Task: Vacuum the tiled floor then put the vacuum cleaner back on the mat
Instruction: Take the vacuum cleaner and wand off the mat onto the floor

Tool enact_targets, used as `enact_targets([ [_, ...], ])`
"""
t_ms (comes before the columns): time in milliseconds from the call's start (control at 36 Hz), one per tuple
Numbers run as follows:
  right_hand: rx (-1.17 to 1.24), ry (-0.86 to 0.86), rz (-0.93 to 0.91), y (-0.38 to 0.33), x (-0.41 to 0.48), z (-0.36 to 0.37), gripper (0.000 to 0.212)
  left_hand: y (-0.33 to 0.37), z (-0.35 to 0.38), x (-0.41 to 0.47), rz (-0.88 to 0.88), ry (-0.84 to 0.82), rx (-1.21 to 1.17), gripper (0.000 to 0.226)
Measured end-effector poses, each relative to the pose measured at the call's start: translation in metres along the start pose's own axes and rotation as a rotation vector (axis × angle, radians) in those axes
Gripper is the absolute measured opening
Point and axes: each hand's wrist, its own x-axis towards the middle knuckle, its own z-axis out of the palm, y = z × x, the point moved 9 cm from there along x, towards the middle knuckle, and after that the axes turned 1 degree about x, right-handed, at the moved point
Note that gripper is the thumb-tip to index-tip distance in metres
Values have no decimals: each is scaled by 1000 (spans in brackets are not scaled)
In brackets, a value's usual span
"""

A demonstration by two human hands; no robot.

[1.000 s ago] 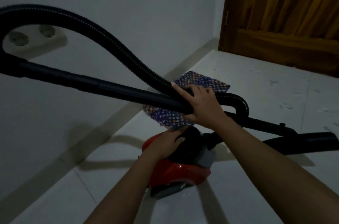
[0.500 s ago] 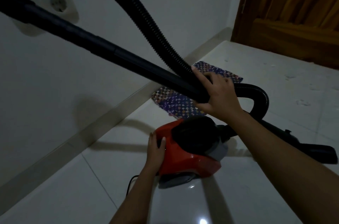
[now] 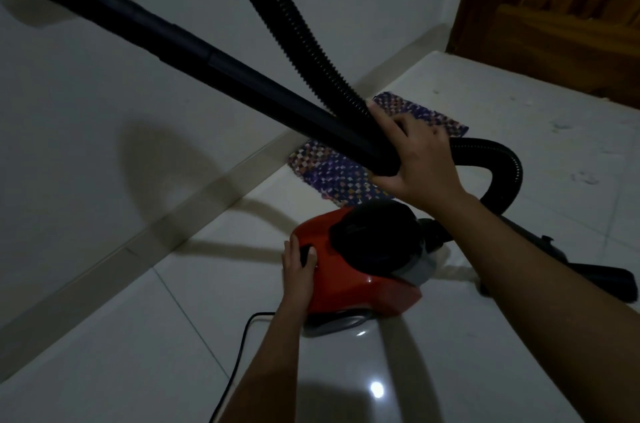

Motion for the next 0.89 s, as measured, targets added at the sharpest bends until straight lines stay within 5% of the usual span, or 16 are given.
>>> enact_targets([
  [389,35,54,-21,-18,3,-2,84,-6,-9,-8,-57,74,-45,62],
  [528,55,55,-28,-19,3,1,83,-20,-8,-6,-123,37,-255,82],
  [889,51,8,-53,-18,3,17,83,-24,-10,-13,-217,184,-541,58],
])
